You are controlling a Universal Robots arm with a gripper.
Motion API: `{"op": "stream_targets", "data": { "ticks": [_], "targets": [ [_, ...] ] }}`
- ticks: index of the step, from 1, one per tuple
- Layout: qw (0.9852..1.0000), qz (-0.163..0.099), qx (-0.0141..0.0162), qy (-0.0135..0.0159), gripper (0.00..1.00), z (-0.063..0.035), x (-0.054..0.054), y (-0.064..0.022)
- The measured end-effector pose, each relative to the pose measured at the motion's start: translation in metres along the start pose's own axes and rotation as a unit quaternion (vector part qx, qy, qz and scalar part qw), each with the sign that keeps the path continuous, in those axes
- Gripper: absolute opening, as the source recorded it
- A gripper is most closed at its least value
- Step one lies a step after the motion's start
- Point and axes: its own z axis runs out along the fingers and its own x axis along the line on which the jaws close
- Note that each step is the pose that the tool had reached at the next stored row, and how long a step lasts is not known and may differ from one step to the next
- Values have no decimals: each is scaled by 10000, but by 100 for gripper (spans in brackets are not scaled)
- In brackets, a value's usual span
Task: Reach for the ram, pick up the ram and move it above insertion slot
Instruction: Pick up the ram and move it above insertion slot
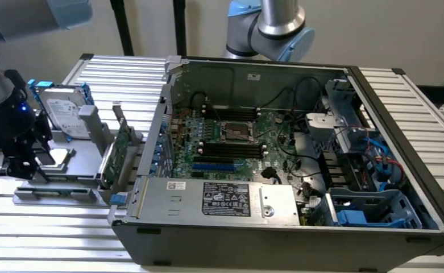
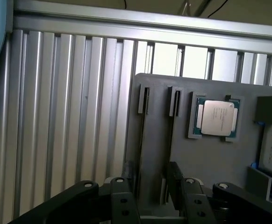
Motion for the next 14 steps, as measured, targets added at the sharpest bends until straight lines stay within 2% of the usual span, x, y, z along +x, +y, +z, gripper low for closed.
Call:
{"op": "stream_targets", "data": {
  "ticks": [14],
  "targets": [
    [10000, 0, 0, 0, 42, 255, 18, -4]
  ]
}}
